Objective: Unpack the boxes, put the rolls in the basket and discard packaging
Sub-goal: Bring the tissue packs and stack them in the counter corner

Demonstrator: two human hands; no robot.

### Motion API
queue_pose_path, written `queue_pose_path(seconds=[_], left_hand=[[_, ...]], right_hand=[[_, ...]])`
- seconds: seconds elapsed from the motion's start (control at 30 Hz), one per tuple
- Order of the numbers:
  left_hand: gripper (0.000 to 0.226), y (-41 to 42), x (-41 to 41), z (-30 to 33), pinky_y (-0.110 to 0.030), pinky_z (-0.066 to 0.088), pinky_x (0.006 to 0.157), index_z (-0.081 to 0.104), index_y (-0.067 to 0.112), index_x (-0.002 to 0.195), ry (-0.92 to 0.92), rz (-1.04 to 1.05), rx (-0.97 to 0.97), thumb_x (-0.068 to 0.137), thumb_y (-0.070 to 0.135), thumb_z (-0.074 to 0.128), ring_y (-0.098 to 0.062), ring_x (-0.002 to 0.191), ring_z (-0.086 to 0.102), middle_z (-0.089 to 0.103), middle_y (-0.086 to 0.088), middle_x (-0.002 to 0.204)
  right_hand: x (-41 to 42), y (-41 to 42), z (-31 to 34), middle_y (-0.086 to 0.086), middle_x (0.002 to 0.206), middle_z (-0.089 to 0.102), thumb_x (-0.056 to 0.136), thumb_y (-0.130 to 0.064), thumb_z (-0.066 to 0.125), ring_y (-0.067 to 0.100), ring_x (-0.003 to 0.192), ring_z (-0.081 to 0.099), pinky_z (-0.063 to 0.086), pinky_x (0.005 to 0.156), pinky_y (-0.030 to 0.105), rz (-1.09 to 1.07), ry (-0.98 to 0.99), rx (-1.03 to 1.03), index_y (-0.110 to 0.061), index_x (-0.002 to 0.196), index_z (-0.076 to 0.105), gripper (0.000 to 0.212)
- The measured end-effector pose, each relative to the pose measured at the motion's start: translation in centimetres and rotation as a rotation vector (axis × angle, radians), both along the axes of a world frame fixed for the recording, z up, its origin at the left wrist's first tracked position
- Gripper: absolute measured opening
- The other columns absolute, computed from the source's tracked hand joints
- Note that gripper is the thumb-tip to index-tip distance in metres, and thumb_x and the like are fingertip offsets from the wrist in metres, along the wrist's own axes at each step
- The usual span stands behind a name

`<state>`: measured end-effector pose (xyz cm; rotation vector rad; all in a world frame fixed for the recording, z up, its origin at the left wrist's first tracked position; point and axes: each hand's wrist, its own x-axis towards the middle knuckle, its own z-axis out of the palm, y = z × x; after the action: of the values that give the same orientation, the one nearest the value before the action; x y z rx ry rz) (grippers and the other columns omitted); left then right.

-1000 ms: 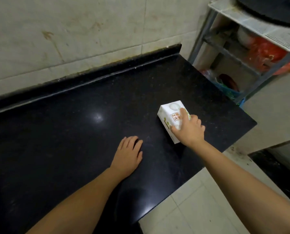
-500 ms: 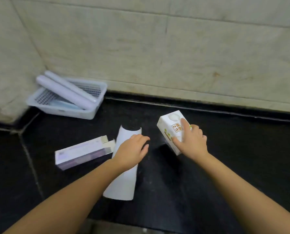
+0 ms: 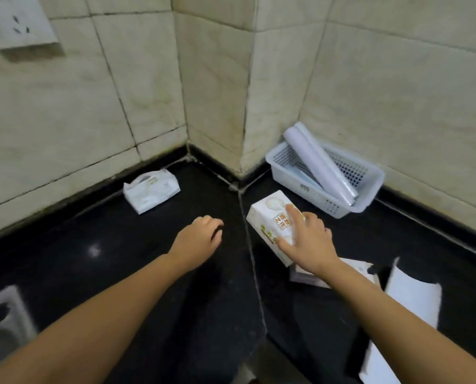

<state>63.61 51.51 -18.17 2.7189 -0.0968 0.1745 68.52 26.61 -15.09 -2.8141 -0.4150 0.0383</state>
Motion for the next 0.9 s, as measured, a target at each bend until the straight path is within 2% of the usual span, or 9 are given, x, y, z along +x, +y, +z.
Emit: queue_pose_path(seconds=[0.27,0.37,0.47,0.53,0.63,0.7,0.77,0.83,0.9], left_hand=[[0.043,12.4,3.2,-1.5,-0.048,0.046,0.085,0.043,0.010,0.130,0.137,0.438,0.157,0.089,0.021,0.049,-0.035,0.114,0.047,0.047,-0.017,0.129],[0.059,15.4,5.0,-2.7,-0.053,0.035,0.101,0.028,0.015,0.141,0.228,0.596,0.186,0.088,0.024,0.052,-0.041,0.133,0.026,0.023,-0.022,0.148],[0.061,17.3,5.9,-4.0,-0.057,0.022,0.110,0.022,0.025,0.143,0.375,0.742,0.044,0.090,0.030,0.053,-0.043,0.142,0.003,-0.001,-0.021,0.156],[0.050,17.8,6.1,-4.4,-0.054,0.029,0.107,0.034,0.019,0.137,0.446,0.748,-0.046,0.091,0.029,0.052,-0.047,0.136,0.018,0.008,-0.025,0.153],[0.033,16.6,5.9,-3.3,-0.044,0.043,0.089,0.050,0.005,0.120,0.374,0.805,-0.135,0.092,0.021,0.046,-0.046,0.105,0.050,0.037,-0.029,0.132],[0.028,14.7,5.4,-1.9,-0.042,0.044,0.085,0.054,0.000,0.112,0.220,0.817,-0.221,0.091,0.018,0.048,-0.044,0.099,0.053,0.045,-0.029,0.124],[0.019,12.0,4.6,0.0,-0.037,0.044,0.083,0.058,0.003,0.099,0.078,0.765,-0.326,0.089,0.018,0.053,-0.033,0.097,0.053,0.050,-0.024,0.120],[0.008,9.0,3.2,1.4,-0.026,0.039,0.074,0.056,0.012,0.085,0.015,0.696,-0.398,0.087,0.020,0.056,-0.019,0.090,0.049,0.052,-0.015,0.115],[0.008,6.1,1.6,1.7,-0.015,0.034,0.069,0.053,0.018,0.081,-0.009,0.636,-0.436,0.086,0.022,0.058,-0.012,0.087,0.047,0.049,-0.005,0.113]], right_hand=[[6.0,11.8,-4.5,0.010,0.146,0.028,0.080,-0.051,0.054,0.029,0.131,0.030,0.021,0.109,0.045,0.577,0.086,-0.238,-0.029,0.146,0.017,0.078],[8.2,13.5,-5.5,0.002,0.154,0.018,0.084,-0.042,0.055,0.022,0.143,0.013,0.006,0.116,0.053,0.746,0.146,-0.217,-0.033,0.145,0.017,0.073],[9.7,13.7,-5.8,-0.006,0.158,0.009,0.087,-0.029,0.056,0.017,0.146,0.000,0.000,0.115,0.056,0.852,0.137,-0.164,-0.036,0.141,0.024,0.064],[10.1,13.2,-6.1,-0.004,0.159,0.007,0.088,-0.027,0.058,0.018,0.147,-0.001,0.004,0.117,0.052,0.820,0.140,-0.088,-0.034,0.139,0.029,0.060],[9.9,11.8,-6.6,0.002,0.158,0.008,0.085,-0.032,0.063,0.021,0.143,0.018,0.029,0.112,0.037,0.571,0.318,0.148,-0.027,0.137,0.032,0.061],[9.6,11.1,-6.6,0.003,0.153,0.025,0.083,-0.032,0.065,0.018,0.132,0.039,0.041,0.103,0.032,0.411,0.471,0.315,-0.027,0.133,0.033,0.060],[9.2,10.6,-6.6,0.000,0.138,0.048,0.083,-0.032,0.065,0.013,0.117,0.054,0.050,0.096,0.033,0.352,0.544,0.420,-0.028,0.129,0.035,0.055],[8.7,10.6,-6.6,-0.007,0.129,0.054,0.084,-0.032,0.066,0.008,0.110,0.058,0.051,0.089,0.028,0.322,0.570,0.493,-0.030,0.129,0.033,0.056],[8.2,10.6,-6.2,-0.011,0.128,0.052,0.083,-0.031,0.067,0.003,0.105,0.058,0.049,0.084,0.018,0.286,0.616,0.584,-0.031,0.138,0.023,0.071]])
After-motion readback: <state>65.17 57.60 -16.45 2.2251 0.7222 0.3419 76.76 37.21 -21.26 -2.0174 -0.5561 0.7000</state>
